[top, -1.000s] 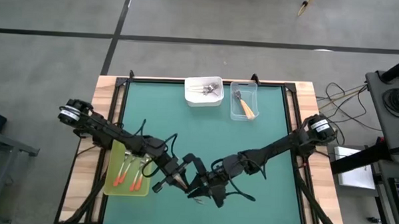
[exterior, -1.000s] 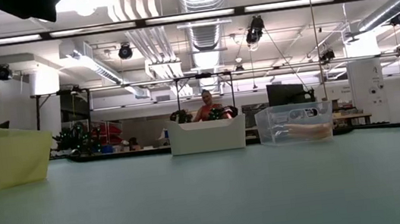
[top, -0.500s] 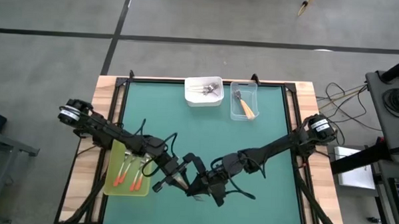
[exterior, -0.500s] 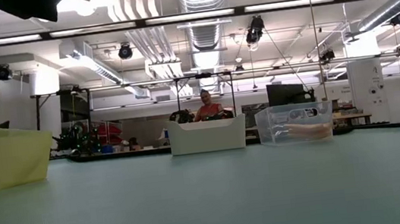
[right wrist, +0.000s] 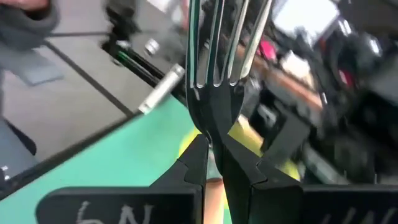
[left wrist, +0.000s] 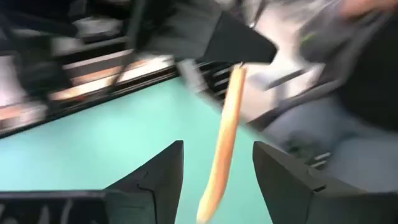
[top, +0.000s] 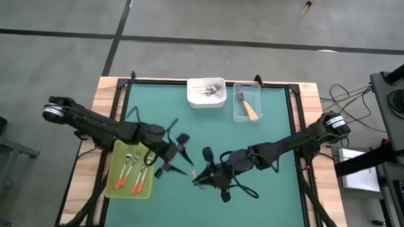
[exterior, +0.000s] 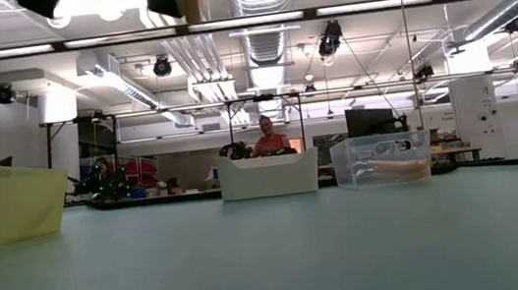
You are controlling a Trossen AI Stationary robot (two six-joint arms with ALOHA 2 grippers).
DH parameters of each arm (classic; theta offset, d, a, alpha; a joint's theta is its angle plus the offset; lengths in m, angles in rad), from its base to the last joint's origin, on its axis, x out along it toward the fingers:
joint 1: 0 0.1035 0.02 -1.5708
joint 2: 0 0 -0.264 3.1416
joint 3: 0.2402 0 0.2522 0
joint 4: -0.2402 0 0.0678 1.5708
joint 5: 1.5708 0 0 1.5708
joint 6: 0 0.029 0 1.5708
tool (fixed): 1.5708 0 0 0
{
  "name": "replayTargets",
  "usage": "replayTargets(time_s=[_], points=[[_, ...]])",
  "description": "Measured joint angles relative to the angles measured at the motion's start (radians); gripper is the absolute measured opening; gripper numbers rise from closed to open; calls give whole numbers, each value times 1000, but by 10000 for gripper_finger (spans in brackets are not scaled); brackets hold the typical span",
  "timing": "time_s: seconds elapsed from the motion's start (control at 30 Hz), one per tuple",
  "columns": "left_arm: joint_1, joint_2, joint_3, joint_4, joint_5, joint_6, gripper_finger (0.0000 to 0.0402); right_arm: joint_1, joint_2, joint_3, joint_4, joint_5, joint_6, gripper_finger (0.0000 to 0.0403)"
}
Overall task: Sort silverware by color (type)
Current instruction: Put the light orange fork into the transparent bin
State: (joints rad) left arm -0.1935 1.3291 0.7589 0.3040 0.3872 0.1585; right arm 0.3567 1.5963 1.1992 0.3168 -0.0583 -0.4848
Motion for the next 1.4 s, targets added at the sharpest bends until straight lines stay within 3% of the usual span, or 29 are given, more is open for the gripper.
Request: replayTargets(time_s=[0.13, 0.33, 0.43, 0.6, 0.83, 1.0, 1.17, 1.4], points=[[31, -143, 0, -175, -225, 128, 178, -23, -71, 0, -143, 127, 99, 19], [48, -318, -2, -259, -519, 234, 178, -124, -147, 64, -451, 387, 283, 19], [48, -373, -15, -256, -623, 236, 178, -216, -153, 146, -639, 425, 407, 19], [50, -432, -85, -248, -686, 259, 178, -419, -126, 317, -988, 426, 625, 19], [52, -482, -147, -197, -894, 300, 178, -763, -46, 516, -1401, 218, 814, 19], [52, -495, -148, -163, -900, 351, 178, -961, 30, 559, -1562, 41, 886, 19], [52, -499, -149, -170, -901, 408, 178, -1079, 118, 564, -1636, -46, 898, 19], [52, -498, -149, -171, -902, 428, 178, -1149, 236, 565, -1679, -126, 882, 19]])
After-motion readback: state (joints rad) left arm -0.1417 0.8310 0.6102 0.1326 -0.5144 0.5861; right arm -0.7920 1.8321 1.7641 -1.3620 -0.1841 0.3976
